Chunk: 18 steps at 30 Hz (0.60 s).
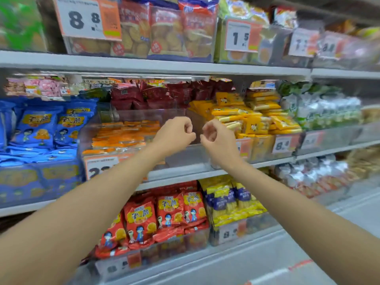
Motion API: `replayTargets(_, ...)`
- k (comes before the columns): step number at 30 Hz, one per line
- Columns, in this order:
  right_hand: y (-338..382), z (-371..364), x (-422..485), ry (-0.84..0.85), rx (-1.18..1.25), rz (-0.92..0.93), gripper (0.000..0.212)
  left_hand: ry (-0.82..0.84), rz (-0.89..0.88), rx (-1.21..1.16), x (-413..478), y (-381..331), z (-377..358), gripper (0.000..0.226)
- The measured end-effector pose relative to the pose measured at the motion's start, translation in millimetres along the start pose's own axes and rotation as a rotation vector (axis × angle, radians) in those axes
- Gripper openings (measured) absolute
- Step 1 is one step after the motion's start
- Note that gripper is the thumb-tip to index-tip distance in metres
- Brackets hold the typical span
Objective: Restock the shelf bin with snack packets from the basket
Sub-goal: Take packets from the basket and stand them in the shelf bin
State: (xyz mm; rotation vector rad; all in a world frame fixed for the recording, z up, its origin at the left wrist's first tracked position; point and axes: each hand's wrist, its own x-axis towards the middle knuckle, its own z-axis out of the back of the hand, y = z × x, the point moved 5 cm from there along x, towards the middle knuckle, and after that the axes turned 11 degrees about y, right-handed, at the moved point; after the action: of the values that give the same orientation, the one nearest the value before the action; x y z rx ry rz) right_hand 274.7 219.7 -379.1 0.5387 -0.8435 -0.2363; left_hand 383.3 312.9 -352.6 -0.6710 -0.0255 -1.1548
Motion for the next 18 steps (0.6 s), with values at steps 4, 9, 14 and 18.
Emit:
replayTargets(4,-45,29,-74,0.058,-0.036,-0.165,0.014,0.134,-0.02,-0.049,-12,-30,-77,0.03)
replayTargets(9,-121,56,-186,0.158,-0.092,-0.431,0.019,0.451,-0.001,-0.151,-38,-54,-206,0.029)
replayTargets(14,-202,66,-296,0.208,-0.103,-0.701,0.023,0.683,0.131,-0.32,-83,-63,-345,0.026)
replayTargets(18,-258,57,-379,0.349,-0.071,-0.931,0.03,0.85,0.261,-0.401,-123,-58,-430,0.018)
